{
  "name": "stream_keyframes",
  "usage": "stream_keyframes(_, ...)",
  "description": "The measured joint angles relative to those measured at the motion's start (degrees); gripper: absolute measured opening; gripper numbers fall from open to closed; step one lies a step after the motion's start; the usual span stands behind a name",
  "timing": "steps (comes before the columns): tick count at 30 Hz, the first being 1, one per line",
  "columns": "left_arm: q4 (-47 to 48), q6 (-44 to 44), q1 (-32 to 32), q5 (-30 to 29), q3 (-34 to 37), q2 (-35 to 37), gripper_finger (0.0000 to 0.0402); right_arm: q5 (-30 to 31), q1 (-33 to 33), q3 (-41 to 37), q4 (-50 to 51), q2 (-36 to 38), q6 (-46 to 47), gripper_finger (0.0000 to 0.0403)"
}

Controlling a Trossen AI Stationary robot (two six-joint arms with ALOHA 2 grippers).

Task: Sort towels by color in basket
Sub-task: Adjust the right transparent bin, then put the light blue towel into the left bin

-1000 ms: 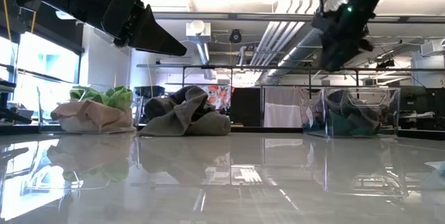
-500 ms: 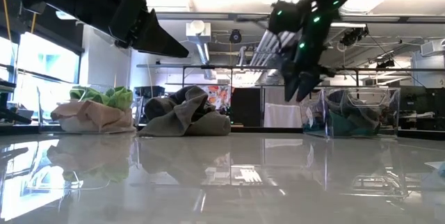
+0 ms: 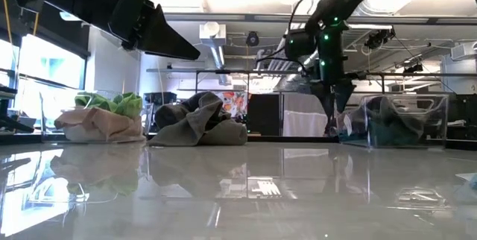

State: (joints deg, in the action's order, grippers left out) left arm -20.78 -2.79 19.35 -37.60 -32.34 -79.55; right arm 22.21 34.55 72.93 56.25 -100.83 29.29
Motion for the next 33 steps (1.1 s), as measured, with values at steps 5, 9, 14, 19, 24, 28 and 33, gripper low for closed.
stream_keyframes(5, 0.0, 0.0, 0.18, -0.02, 0.0, 0.0, 0.019, 0.87, -1.37, 0.0, -0.13, 3.88, -1.79, 0.0173)
stream_keyframes(9, 0.0, -0.02, 0.18, -0.04, 0.0, 0.0, 0.019, 6.32, -6.44, 0.0, -0.07, 8.21, -1.25, 0.0173)
stream_keyframes(14, 0.0, -0.2, 0.22, -0.07, 0.0, 0.0, 0.019, 8.14, -18.19, 0.0, -0.1, 12.13, -2.22, 0.0173)
stream_keyframes(19, 0.09, -1.09, 0.22, -0.06, 0.0, 0.0, 0.019, 8.14, -33.46, 0.0, 2.11, 13.48, -2.35, 0.0173)
stream_keyframes(24, 0.2, -1.09, 0.2, -0.07, 0.0, 0.0, 0.019, -1.34, -49.03, 0.02, 8.63, 13.08, -0.94, 0.0173)
stream_keyframes(28, 0.11, -1.1, 0.2, -0.07, 0.0, 0.0, 0.019, -17.43, -58.45, 0.0, 9.74, 11.47, 6.28, 0.0173)
stream_keyframes(33, -0.13, -0.59, 0.13, -0.14, 0.0, 0.0, 0.019, -27.85, -68.07, 0.0, 5.81, 8.68, 21.27, 0.0177)
